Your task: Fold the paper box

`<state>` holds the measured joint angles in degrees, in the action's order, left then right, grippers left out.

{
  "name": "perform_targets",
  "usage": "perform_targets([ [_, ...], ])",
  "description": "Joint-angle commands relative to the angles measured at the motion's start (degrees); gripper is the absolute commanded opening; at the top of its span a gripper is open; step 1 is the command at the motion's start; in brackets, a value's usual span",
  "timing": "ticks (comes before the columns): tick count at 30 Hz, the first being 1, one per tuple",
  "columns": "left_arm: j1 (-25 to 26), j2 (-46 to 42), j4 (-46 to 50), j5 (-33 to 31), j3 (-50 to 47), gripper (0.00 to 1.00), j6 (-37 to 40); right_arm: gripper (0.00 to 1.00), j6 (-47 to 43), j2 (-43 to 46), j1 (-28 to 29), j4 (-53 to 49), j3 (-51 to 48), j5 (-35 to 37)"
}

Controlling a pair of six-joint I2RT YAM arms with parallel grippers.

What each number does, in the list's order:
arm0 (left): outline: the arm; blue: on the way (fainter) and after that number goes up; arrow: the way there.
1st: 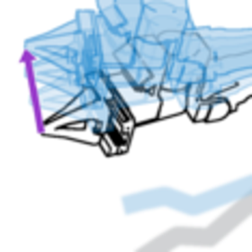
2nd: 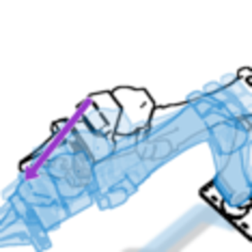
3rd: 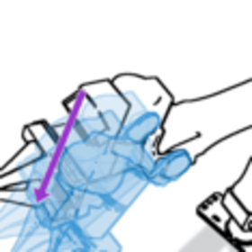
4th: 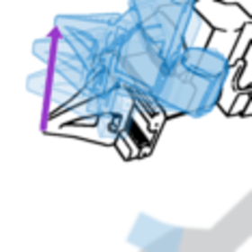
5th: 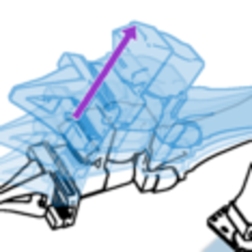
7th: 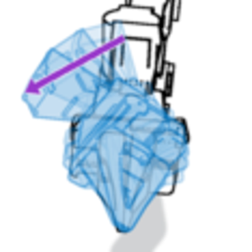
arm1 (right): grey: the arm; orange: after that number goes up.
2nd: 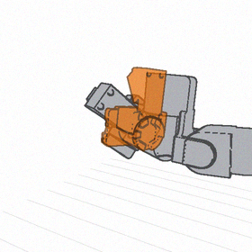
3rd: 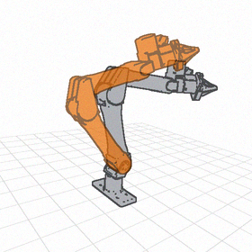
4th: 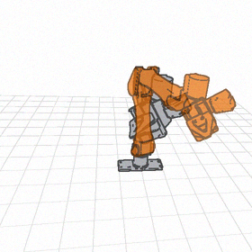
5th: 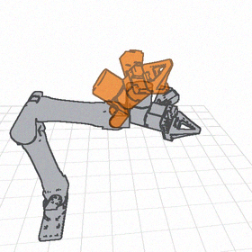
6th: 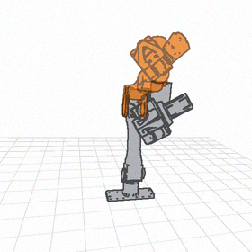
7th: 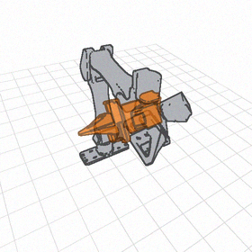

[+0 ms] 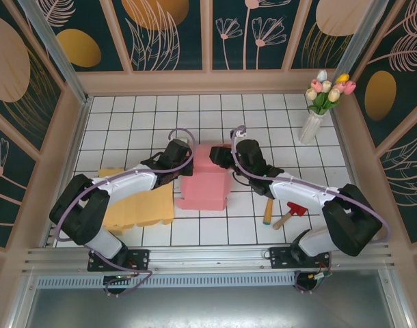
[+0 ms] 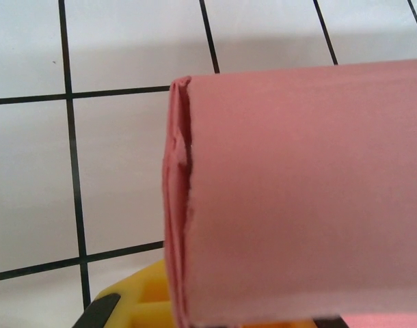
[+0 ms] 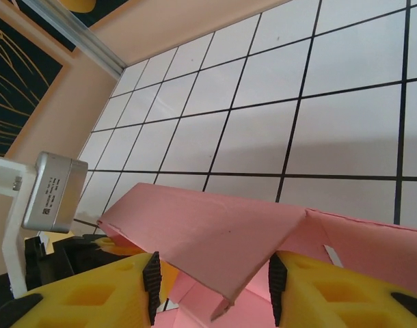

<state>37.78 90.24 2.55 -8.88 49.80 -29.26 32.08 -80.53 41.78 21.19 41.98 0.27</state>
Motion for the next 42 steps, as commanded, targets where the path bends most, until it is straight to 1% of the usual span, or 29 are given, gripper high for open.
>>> perform_targets([
  [1,0.4,-1.4,-1.3,-2.0,-0.5,0.0,-0.3,0.48,-1.5,2.1,0.4,-1.3,-1.3,3.9],
  [5,0.4,-1.0,-1.3,-4.0,-0.5,0.0,-0.8,0.49,-3.5,4.7,0.5,-7.8,-2.8,10.7],
  [8,0.4,-0.9,-1.3,-4.4,-0.5,0.0,-1.0,0.49,-4.3,6.5,0.6,-10.0,-4.4,15.3],
  [10,0.4,-1.0,-1.5,-4.5,-0.8,0.0,-1.2,0.49,-4.4,6.9,0.6,-10.6,-5.2,16.6],
  [15,0.4,-1.0,-1.8,-5.0,-0.9,0.0,-1.5,0.49,-3.5,4.9,0.6,-8.8,-6.4,14.0],
  [20,0.4,-1.0,-1.8,-5.3,-1.0,0.0,-1.5,0.49,-1.5,1.2,1.2,-3.1,-7.8,9.9],
  [25,0.4,-0.6,-2.1,-4.8,-0.9,0.0,-1.4,0.48,-1.5,-1.8,3.0,1.4,-7.2,6.7],
  [31,0.4,0.0,-2.4,-3.6,-0.8,0.0,-1.5,0.47,-3.4,-3.3,5.8,6.7,-5.9,2.5],
  [37,0.5,-0.6,-2.4,-3.8,-1.1,0.0,-1.5,0.46,-4.2,-4.6,6.1,5.8,-5.0,3.4],
  [40,0.4,-0.7,-2.0,-5.0,-1.1,0.0,-1.3,0.46,-5.2,-0.5,6.5,3.7,-6.5,5.1],
  [42,0.4,-0.4,-1.8,-5.8,-0.9,0.0,-1.1,0.47,-6.6,3.1,6.9,-0.7,-6.0,5.9],
])
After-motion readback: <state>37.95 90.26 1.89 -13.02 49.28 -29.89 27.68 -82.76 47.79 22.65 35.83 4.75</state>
